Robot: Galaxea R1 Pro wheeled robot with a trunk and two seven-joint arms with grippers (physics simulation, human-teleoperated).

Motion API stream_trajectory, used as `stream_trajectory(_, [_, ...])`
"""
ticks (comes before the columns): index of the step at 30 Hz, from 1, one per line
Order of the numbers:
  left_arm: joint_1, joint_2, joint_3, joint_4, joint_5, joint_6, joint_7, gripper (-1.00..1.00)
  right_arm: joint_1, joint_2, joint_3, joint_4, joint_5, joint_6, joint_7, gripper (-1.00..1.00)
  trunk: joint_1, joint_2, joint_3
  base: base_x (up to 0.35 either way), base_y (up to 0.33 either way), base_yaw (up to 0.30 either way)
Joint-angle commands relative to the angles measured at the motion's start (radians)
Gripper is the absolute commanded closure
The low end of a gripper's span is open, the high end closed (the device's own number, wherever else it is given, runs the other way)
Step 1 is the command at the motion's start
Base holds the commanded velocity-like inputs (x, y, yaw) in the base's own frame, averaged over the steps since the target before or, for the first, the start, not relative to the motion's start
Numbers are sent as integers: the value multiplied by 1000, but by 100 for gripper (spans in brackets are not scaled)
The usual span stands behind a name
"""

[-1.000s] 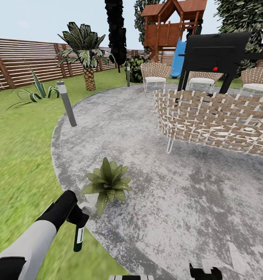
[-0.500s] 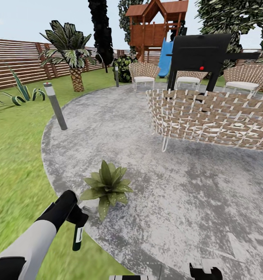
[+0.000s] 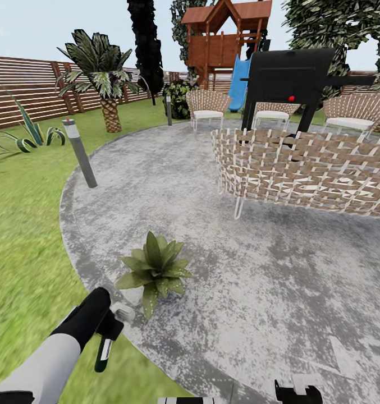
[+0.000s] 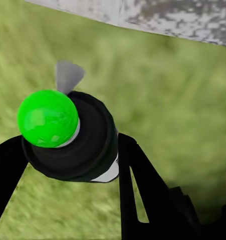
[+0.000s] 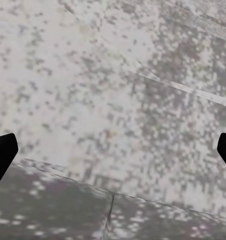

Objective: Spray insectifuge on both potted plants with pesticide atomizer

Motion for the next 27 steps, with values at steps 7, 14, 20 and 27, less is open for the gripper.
stream_trajectory(7, [35,2,4,-81,-5,-28,-7,100,0,2,9,0,-12,-3,-2,-100,0,0,-1,-19,26,-6])
stream_trajectory(14, [45,0,6,-85,18,-30,-8,100,0,3,9,-1,-12,-3,-2,-100,0,0,-1,-5,14,-215])
stream_trajectory(20, [48,0,14,-92,24,-30,-6,100,0,3,9,-1,-12,-3,-2,-100,0,0,-1,-85,243,-261])
stream_trajectory(27, [48,1,84,-117,24,-31,-6,100,0,1,9,0,-12,-4,-2,-100,0,0,-1,-210,246,-120])
